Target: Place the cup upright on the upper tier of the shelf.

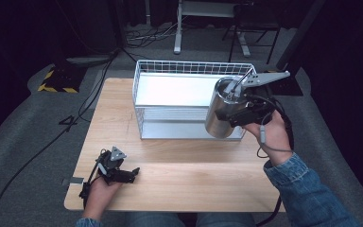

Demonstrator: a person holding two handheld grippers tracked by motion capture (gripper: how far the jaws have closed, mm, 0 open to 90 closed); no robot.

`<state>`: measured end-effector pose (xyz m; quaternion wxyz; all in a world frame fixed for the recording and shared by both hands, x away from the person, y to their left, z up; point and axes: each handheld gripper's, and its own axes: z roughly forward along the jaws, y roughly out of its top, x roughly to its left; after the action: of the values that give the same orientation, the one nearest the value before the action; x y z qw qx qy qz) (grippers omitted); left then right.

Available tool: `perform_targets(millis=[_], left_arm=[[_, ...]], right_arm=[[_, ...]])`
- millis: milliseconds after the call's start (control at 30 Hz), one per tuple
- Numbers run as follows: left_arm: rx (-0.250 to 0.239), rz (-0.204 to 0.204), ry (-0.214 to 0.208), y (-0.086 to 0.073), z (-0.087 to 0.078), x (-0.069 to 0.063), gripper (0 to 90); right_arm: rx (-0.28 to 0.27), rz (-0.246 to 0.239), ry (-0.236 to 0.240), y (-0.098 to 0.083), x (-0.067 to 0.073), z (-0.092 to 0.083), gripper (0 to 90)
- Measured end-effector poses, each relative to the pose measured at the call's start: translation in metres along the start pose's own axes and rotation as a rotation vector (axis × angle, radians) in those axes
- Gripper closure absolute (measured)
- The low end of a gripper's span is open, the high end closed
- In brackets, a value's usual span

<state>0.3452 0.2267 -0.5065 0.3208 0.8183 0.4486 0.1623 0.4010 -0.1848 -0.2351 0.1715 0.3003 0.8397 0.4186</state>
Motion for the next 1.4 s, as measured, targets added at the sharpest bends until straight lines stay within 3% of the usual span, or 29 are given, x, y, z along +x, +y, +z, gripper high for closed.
perform_targets(millis=[600,967,1400], left_arm=[[0.000,0.001,-0.001,0.000,0.000,0.000,2.1],[-0.001,-0.002,-0.002,0.000,0.000,0.000,2.1],[-0.003,-0.003,-0.004,0.000,0.000,0.000,2.2]], right_arm=[[0.003,0.055,-0.062,0.034,-0.042,0.015,3.7],[-0.001,0.096,-0.118,0.055,-0.070,0.034,3.7],[0.010,0.135,-0.142,0.059,-0.093,0.057,3.7]])
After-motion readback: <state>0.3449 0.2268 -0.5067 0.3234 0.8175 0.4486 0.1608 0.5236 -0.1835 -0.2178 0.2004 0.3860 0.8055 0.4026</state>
